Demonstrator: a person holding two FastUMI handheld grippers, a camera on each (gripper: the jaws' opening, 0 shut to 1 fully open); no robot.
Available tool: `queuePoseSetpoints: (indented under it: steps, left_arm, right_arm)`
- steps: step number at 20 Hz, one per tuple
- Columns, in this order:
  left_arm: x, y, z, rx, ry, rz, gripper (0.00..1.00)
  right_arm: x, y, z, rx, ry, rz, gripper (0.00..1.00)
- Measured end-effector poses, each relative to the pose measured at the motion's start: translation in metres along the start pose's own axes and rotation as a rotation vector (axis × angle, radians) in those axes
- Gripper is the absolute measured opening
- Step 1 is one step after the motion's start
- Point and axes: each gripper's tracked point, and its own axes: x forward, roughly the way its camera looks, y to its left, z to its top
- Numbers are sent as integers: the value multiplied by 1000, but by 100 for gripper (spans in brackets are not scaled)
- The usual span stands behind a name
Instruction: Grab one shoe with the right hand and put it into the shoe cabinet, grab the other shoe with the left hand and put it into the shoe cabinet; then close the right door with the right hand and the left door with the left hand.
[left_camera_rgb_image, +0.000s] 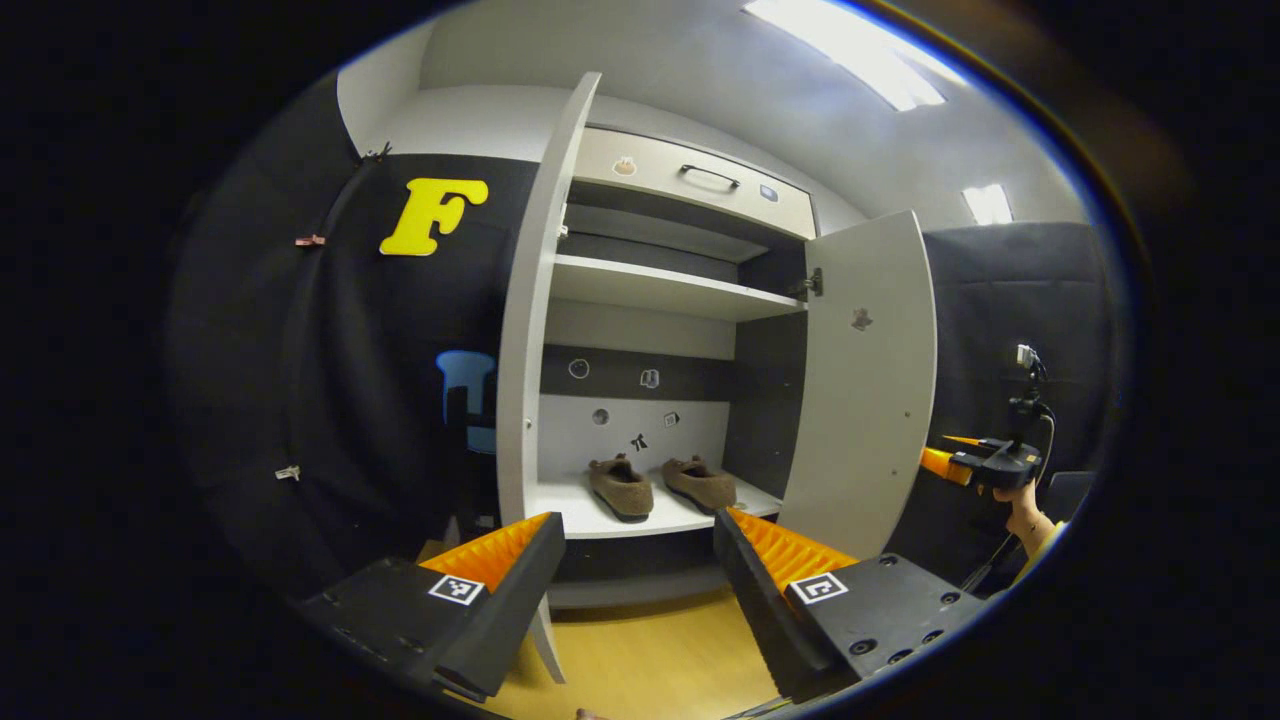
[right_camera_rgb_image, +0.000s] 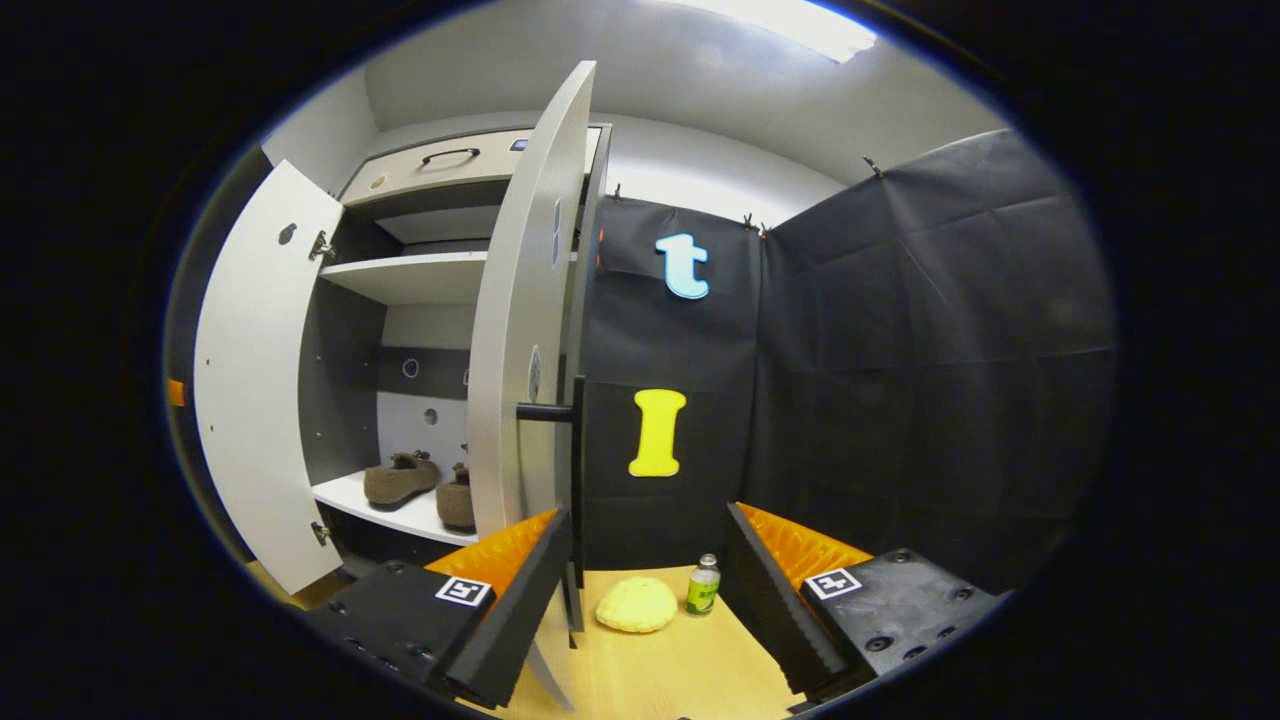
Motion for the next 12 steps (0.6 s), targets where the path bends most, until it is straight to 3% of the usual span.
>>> queuePoseSetpoints:
  steps: [3, 6, 12]
  left_arm:
    - [-10, 19, -1, 13, 5, 80, 95]
    - [-16, 40, -1, 46, 19, 167, 95]
    - [-13, 41, 1, 33, 20, 184, 95]
  right_arm:
    - [3, 7, -1, -2, 1, 51, 91]
    - [4, 18, -2, 33, 10, 96, 95]
    - [7, 79, -5, 51, 21, 239, 95]
